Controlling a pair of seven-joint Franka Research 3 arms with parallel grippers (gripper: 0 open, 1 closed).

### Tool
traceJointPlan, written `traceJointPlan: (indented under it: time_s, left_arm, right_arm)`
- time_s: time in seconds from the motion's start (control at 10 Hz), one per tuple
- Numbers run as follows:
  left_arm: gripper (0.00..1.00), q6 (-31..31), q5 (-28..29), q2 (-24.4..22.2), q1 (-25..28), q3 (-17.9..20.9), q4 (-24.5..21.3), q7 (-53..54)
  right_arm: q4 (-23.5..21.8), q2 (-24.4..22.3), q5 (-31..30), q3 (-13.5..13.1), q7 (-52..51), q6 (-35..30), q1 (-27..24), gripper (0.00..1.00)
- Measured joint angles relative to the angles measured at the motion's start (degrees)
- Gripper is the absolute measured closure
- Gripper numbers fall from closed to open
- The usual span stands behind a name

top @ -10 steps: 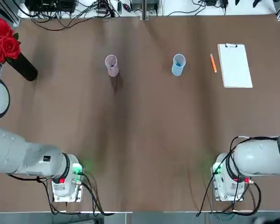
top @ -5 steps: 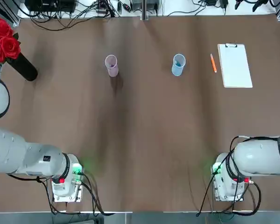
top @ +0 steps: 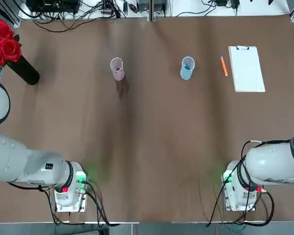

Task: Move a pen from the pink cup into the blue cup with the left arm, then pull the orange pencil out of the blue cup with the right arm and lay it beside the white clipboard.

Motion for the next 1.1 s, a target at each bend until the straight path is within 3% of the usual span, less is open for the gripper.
traceJointPlan:
  time_s: [0.7,1.1]
  left_arm:
    - [0.00,0.0,0.0,0.0,0.0,0.1,0.0,0.0]
    - [0.00,0.0,0.0,0.0,0.0,0.1,0.0,0.0]
  right_arm:
    - [0.3,0.5,0.0,2.5,-3.7,-0.3,0.0,0.00]
    - [0.3,0.7,0.0,2.5,-3.7,-2.3,-0.5,0.00]
